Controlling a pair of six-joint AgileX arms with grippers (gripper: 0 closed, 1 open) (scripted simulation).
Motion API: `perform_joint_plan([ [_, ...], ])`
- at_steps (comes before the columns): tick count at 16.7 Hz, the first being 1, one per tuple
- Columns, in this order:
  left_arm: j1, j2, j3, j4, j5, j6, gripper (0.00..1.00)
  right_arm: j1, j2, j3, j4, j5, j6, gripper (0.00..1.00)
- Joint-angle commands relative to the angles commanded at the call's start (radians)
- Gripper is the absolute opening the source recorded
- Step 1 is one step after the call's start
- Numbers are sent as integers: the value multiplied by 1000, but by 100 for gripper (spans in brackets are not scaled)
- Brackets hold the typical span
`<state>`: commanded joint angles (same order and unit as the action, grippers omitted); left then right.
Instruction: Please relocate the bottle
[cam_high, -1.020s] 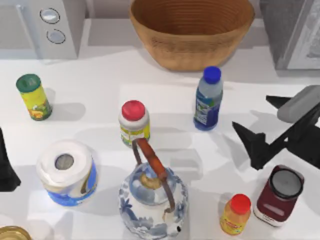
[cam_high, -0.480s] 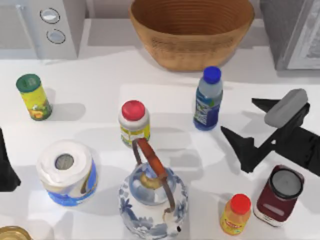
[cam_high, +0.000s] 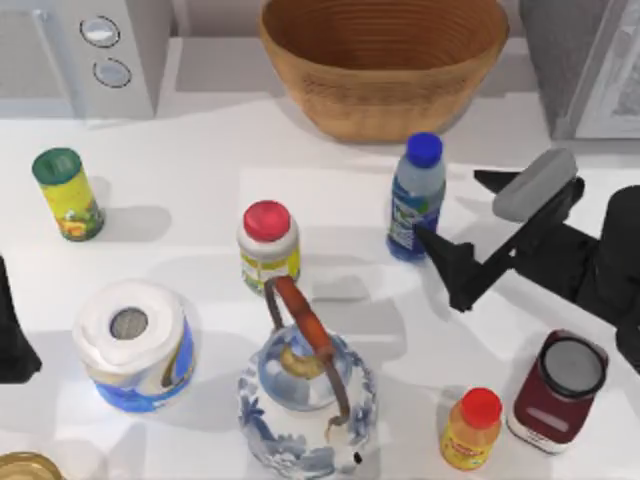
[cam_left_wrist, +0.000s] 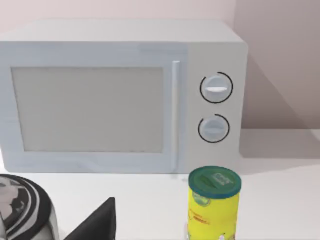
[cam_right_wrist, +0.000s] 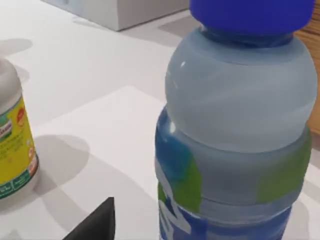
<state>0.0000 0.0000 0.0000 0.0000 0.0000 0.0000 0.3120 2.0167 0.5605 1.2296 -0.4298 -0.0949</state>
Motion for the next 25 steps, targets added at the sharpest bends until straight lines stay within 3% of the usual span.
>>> perform_joint_plan([
  [6,0,0,0,0,0,0,100,77,149,193,-41,77,17,100],
  [12,0,0,0,0,0,0,100,90,174,223,-45,90,19,100],
  [25,0,0,0,0,0,0,100,90,174,223,-45,90,19,2],
])
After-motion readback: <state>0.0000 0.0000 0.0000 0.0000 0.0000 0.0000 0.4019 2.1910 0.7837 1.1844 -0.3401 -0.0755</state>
